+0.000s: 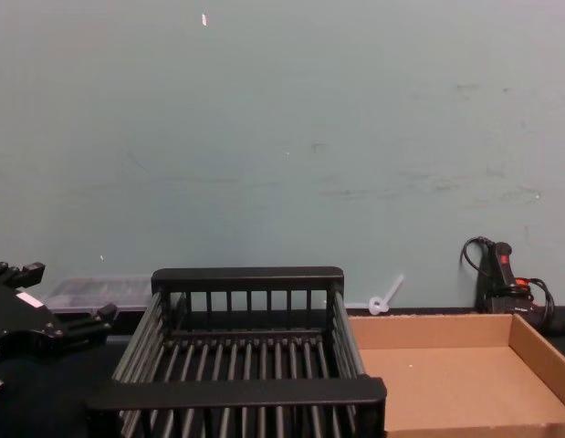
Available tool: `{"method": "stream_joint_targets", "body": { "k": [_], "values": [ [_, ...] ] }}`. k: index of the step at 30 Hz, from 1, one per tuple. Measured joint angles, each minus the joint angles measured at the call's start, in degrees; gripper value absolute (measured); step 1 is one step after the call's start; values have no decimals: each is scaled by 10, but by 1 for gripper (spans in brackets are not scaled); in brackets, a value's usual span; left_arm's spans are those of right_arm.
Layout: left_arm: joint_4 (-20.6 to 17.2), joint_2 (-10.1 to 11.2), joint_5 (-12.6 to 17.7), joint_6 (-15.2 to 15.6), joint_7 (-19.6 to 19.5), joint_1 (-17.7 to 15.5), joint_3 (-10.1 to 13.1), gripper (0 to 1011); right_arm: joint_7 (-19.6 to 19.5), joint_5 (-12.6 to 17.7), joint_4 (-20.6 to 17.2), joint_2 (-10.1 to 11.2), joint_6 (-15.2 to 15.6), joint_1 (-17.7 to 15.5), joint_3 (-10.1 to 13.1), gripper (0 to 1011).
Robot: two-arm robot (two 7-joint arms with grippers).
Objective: Pick up the white tape and place it into the black box , Pick up the silver tape and place it into the brown box.
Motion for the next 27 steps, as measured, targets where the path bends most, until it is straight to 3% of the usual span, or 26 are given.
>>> {"method": "stream_joint_targets", "body": {
  "k": [27],
  "values": [
    [0, 0, 0, 0, 0, 0, 0, 1001, 36, 1, -22, -14, 68, -51, 34, 1002]
  ]
}}
